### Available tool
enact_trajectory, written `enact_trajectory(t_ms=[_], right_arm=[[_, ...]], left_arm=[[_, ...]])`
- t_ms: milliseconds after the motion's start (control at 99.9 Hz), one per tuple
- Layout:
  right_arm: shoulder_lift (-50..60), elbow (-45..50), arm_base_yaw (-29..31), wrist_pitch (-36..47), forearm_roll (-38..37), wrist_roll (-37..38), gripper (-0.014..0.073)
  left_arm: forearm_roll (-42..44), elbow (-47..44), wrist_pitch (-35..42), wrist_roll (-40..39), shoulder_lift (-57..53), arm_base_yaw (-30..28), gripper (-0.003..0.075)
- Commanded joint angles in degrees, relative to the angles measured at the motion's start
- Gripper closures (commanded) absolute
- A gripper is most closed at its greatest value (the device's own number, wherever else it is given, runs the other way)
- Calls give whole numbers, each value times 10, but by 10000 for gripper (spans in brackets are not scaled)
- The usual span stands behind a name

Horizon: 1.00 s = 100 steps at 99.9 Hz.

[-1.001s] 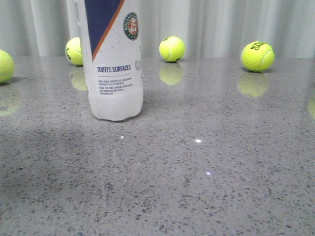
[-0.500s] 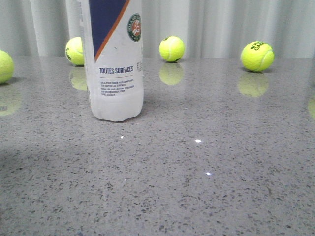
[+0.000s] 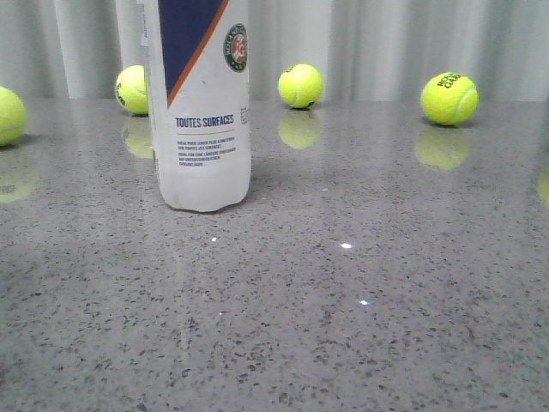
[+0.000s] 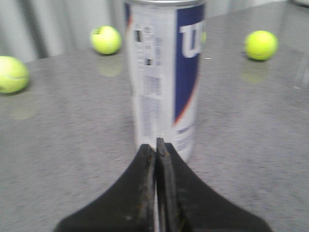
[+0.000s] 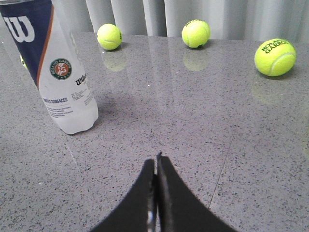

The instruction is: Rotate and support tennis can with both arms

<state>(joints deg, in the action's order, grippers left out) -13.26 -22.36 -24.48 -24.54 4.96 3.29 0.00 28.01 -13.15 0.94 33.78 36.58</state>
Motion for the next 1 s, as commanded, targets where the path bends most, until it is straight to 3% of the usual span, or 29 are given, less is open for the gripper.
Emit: enact_trajectory(t_ms=[0, 290, 580, 880, 991], right_arm=[[-4, -15, 3, 42, -6, -4, 658], [-4, -15, 3, 42, -6, -4, 658], [-4, -15, 3, 42, -6, -4, 658], [-4, -15, 3, 42, -6, -4, 658], [-5, -15, 3, 42, -6, -4, 658]], left_arm=[[13, -1, 57, 0, -21, -37, 741], [17, -104, 111, 0, -124, -181, 741], [3, -204, 115, 0, -228, -298, 741], [-17, -308, 155, 0, -354, -350, 741], [-23, -305, 126, 0, -359, -349, 741]])
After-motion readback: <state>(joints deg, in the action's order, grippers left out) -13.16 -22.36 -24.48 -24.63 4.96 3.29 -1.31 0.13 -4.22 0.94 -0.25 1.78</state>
